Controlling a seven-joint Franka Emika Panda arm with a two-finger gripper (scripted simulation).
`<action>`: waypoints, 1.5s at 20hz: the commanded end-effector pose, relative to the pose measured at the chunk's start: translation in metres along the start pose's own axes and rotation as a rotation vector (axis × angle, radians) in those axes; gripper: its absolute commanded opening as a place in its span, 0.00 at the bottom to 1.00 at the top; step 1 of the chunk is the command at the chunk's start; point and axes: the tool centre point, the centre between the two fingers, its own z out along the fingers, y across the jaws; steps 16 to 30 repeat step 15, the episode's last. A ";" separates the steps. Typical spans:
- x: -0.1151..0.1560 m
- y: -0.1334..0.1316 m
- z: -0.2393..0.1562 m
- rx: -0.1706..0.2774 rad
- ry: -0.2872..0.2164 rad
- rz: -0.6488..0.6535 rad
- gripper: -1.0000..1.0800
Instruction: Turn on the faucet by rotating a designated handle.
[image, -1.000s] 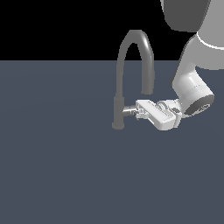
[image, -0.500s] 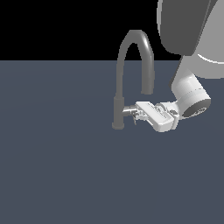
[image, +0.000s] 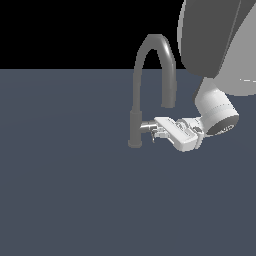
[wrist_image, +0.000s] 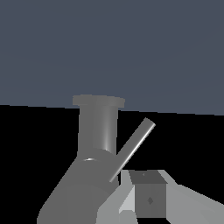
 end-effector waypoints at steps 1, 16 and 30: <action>0.019 -0.006 0.001 0.023 0.015 0.013 0.00; 0.046 -0.014 0.003 0.030 0.014 0.039 0.00; 0.046 -0.014 0.003 0.030 0.014 0.039 0.00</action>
